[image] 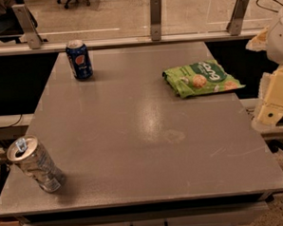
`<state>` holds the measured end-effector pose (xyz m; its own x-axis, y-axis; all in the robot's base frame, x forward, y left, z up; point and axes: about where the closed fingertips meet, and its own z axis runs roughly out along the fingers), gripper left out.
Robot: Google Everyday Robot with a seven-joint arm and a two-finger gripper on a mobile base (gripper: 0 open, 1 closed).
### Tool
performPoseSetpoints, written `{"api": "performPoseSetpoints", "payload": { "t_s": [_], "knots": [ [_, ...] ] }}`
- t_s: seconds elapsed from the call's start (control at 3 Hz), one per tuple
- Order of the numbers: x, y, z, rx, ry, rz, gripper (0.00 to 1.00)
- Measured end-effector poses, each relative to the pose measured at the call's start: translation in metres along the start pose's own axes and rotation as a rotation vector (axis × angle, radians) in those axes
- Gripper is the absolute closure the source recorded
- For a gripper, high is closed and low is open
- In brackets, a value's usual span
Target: Pick green rice chip bag
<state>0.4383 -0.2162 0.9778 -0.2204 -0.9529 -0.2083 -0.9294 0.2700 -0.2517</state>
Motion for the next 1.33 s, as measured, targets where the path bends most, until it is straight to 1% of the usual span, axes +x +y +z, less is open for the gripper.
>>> {"api": "performPoseSetpoints", "payload": {
  "t_s": [0.33,0.67,1.0,1.33],
  "knots": [
    [-0.002,-0.001,-0.001,0.008,-0.009,-0.005,0.0],
    [-0.013,-0.023,0.021,0.026,-0.063,0.001,0.0],
    [-0.034,-0.074,0.061,0.06,-0.157,0.002,0.0],
    [-0.059,-0.122,0.103,0.072,-0.262,0.007,0.0]
  ]
}}
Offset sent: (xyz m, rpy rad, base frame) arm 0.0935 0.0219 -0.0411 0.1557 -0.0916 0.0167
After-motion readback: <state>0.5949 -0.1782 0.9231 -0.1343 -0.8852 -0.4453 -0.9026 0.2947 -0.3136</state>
